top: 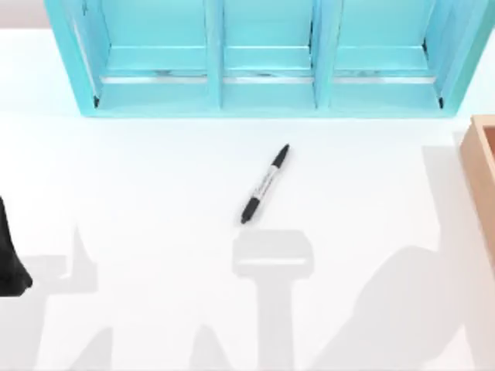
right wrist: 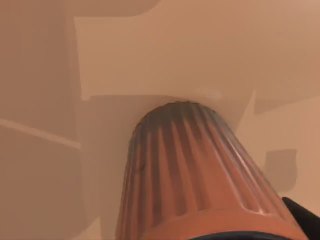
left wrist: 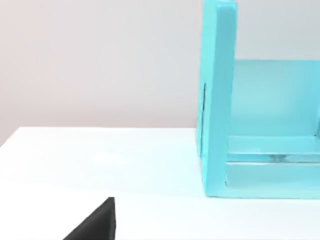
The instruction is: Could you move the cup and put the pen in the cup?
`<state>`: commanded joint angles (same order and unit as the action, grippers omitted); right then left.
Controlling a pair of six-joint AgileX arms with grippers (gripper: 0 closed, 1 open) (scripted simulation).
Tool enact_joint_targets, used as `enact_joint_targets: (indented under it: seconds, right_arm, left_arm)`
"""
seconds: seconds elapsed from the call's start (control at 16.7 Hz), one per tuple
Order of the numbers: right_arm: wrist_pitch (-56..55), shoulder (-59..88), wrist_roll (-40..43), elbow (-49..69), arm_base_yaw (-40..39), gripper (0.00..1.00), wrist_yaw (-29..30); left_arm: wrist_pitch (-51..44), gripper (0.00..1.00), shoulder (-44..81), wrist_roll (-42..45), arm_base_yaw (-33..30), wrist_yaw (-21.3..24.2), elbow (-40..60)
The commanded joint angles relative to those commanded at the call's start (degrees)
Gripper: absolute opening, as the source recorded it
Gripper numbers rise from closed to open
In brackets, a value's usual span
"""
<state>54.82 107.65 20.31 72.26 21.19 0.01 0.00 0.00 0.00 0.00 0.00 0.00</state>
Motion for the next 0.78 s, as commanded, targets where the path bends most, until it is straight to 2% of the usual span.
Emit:
enact_joint_targets:
  seconds: [0.42,0.78]
  right_arm:
    - [2.2,-0.4,-2.1,2.2,-2.1,0.0,-0.1]
    - [21.8,-3.6,-15.9,16.5,-16.1,0.0,-0.1]
  left_arm:
    - [0.0,1.0,0.0,0.0,0.0,0.0,0.0]
    - [0.0,1.0,0.0,0.0,0.0,0.0,0.0]
